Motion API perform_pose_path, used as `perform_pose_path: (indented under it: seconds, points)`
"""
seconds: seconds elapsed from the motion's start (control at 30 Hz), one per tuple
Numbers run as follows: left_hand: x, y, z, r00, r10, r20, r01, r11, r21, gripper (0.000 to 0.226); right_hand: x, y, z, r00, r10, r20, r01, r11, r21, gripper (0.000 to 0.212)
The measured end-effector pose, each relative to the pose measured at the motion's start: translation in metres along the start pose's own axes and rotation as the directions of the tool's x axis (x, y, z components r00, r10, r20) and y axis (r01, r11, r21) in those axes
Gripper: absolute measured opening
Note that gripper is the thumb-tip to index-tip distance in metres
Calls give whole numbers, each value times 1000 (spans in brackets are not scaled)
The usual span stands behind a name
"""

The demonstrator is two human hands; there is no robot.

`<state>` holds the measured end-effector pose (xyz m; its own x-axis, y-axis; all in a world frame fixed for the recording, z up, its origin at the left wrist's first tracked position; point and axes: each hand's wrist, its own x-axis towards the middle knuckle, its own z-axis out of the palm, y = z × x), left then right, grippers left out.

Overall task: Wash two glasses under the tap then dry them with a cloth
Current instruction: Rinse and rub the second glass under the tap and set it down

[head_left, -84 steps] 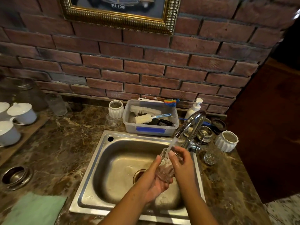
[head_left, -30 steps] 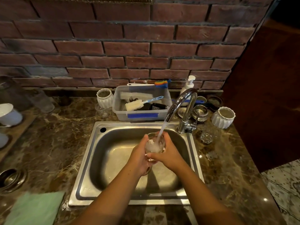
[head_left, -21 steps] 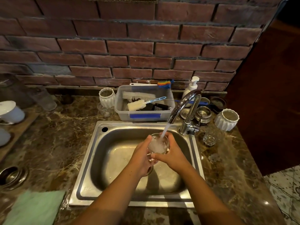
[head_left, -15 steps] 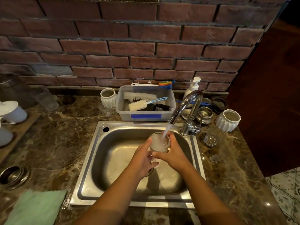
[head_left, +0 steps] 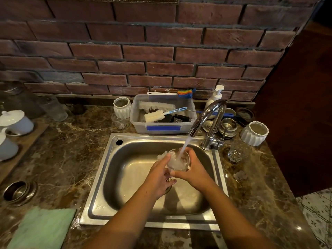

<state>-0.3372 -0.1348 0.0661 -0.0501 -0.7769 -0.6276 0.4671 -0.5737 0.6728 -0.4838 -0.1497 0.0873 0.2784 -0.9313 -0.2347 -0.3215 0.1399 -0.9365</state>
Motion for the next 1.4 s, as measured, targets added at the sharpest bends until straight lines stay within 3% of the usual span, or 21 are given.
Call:
perform_pose_path:
  seconds: [0.4, 0.57, 0.77, 0.93, 1.0, 1.1, 1.2, 1.4]
  points:
    - [3, 2, -5, 999, -2, 32, 2, 1000, -5, 34, 0, -5, -3, 1000, 24, -8, -24, 1000, 2, 81]
    - [-2, 3, -7, 997, 36, 62, -36, 999, -8, 37, -2, -4, 1, 997, 80, -11, -79, 993, 83, 81]
    - [-1, 0, -19, 991, 91, 96, -93, 995, 17, 78, -9, 7, 10, 983, 181, -7, -177, 969, 171, 120]
    - [-4, -4, -24, 995, 42, 95, -48, 997, 55, 89, -14, 11, 24, 973, 227, 25, -224, 927, 302, 135]
    - [-7, -6, -23, 997, 12, 76, -19, 996, 86, 92, -15, 13, 28, 965, 257, 45, -255, 894, 369, 125]
    - [-9, -8, -22, 998, -41, 41, 37, 995, 95, 105, -20, 8, 32, 964, 258, 66, -263, 884, 385, 84]
    - [-15, -8, -21, 996, -71, 48, 66, 992, 104, 111, -26, 6, 34, 950, 291, 116, -312, 844, 436, 69]
    - [-37, -11, -19, 991, -131, 32, 125, 982, 138, 73, -33, 1, 34, 855, 470, 219, -517, 740, 430, 57]
